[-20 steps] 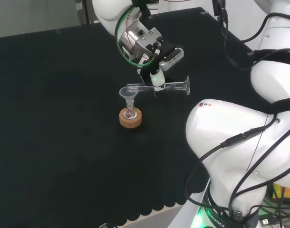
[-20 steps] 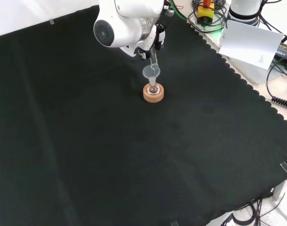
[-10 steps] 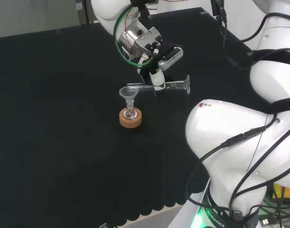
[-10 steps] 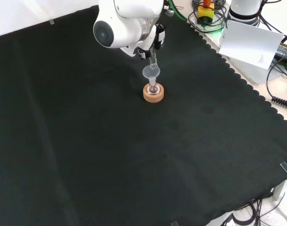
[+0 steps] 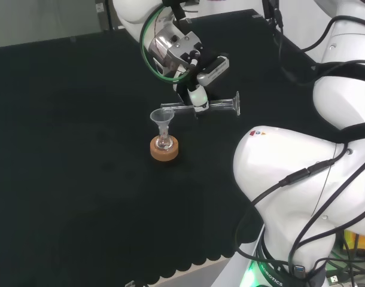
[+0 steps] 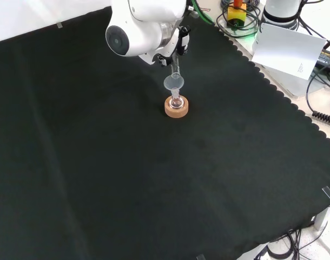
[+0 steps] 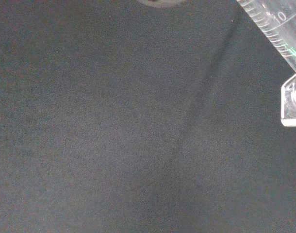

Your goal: Pour the water from the graduated cylinder into the round-bottom flask.

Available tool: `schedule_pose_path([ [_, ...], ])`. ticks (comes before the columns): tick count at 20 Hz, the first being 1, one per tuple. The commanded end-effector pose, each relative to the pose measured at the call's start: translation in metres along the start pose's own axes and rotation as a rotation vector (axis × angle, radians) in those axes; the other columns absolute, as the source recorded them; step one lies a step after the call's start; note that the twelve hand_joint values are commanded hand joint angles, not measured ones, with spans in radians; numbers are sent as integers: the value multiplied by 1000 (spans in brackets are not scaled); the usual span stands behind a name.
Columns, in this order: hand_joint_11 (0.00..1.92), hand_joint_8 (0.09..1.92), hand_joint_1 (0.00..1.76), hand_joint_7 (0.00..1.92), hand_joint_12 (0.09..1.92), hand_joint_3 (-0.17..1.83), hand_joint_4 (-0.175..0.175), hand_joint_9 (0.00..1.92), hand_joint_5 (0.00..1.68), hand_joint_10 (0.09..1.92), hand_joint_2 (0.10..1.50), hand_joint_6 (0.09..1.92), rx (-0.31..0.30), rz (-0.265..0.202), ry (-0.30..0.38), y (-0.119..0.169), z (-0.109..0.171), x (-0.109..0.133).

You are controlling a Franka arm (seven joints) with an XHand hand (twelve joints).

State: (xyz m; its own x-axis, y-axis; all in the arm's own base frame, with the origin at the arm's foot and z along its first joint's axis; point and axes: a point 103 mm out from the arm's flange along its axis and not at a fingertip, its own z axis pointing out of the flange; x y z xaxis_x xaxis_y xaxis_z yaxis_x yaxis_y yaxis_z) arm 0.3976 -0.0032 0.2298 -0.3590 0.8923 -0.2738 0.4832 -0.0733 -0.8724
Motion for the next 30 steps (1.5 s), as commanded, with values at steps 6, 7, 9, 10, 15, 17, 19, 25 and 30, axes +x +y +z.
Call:
schedule_pose_path([
  [6,1154,1029,1258,984,806,1,-175,1413,946,87,1123,1041,4,-9,8,2,2,-2],
  [7,1154,1029,1258,984,806,1,-175,1413,946,87,1123,1041,1,-7,0,3,3,-3],
  [9,1154,1030,1258,984,806,1,-175,1413,945,87,1123,1041,0,-2,-12,4,4,-4],
  [10,1154,1030,1258,983,806,1,-175,1413,945,87,1123,1042,0,4,-13,2,2,-2],
  [15,1152,1033,1258,981,805,1,-175,1411,943,87,1124,1045,-34,-5,-8,2,3,-1],
  [17,1151,1035,1258,980,805,1,-175,1411,942,87,1125,1046,-79,-41,22,2,7,-7],
  [19,1150,1036,1257,979,805,1,-175,1410,941,87,1125,1047,-92,-52,41,1,12,-14],
  [25,1147,1043,1256,974,806,1,-175,1405,937,87,1127,1053,-172,-96,108,-4,20,-31],
  [30,1141,1058,1255,965,809,2,-175,1404,928,87,1131,1068,-286,-173,218,-9,22,-39],
])
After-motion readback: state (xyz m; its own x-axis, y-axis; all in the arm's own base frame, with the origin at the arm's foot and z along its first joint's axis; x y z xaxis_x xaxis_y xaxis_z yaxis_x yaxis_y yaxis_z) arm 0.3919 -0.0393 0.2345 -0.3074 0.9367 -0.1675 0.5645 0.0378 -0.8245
